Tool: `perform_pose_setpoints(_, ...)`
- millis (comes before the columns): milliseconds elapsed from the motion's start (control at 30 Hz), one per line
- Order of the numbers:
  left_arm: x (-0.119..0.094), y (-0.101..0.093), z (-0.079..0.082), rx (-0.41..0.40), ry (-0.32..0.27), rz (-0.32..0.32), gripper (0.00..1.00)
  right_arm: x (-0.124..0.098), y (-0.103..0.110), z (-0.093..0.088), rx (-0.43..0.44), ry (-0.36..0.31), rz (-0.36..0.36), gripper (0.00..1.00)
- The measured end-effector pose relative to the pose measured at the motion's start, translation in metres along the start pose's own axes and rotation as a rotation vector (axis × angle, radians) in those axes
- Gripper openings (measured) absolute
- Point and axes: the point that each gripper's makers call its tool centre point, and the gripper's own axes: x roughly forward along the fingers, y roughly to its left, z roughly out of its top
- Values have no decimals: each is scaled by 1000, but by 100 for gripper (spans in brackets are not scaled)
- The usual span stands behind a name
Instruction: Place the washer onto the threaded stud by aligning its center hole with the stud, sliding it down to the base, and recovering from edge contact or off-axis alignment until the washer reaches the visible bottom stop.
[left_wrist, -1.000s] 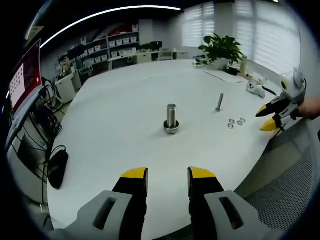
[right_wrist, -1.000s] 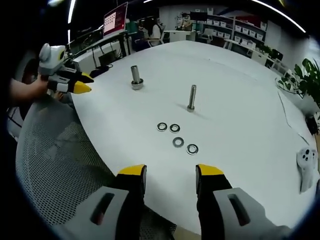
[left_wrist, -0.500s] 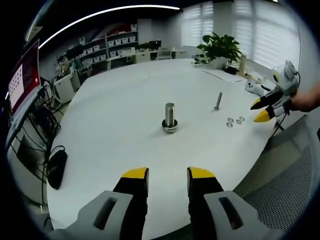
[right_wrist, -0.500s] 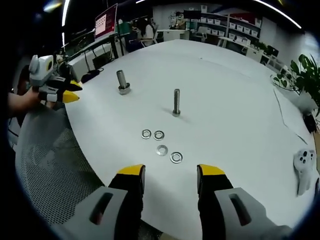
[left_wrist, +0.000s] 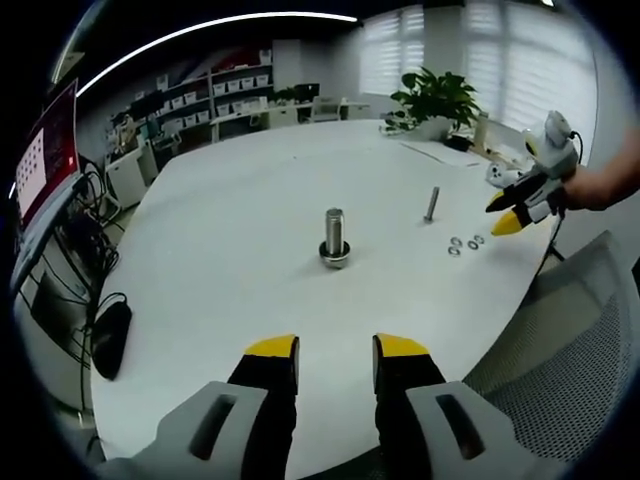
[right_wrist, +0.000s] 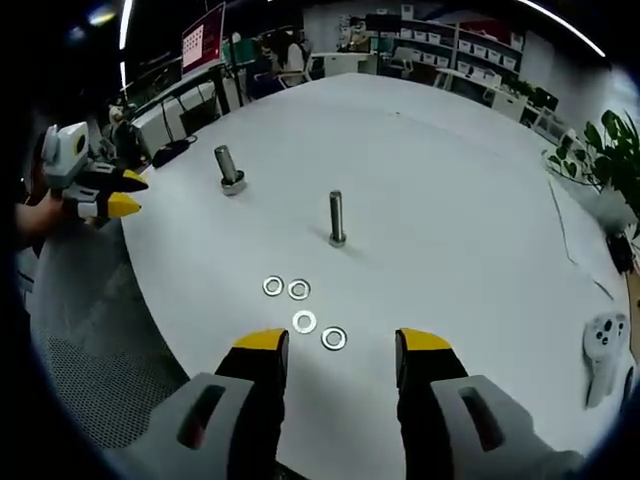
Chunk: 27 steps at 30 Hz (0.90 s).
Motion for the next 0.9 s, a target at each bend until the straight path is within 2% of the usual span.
perform_pose_setpoints(167,1,0,-2,0,7,-2,27,1,1,4,6,-6,9,46)
perform_pose_setpoints(400,1,0,-3,1,14,-2,27,7,0,1,-44,15,33,46)
perform_pose_setpoints(667,2,1,-5,2,24,2,27,9,-2,8,-27,11,59,48)
perform_pose_setpoints(900,2,2,-5,-1,26,7,27,13,-6,8,-79,38,63,46)
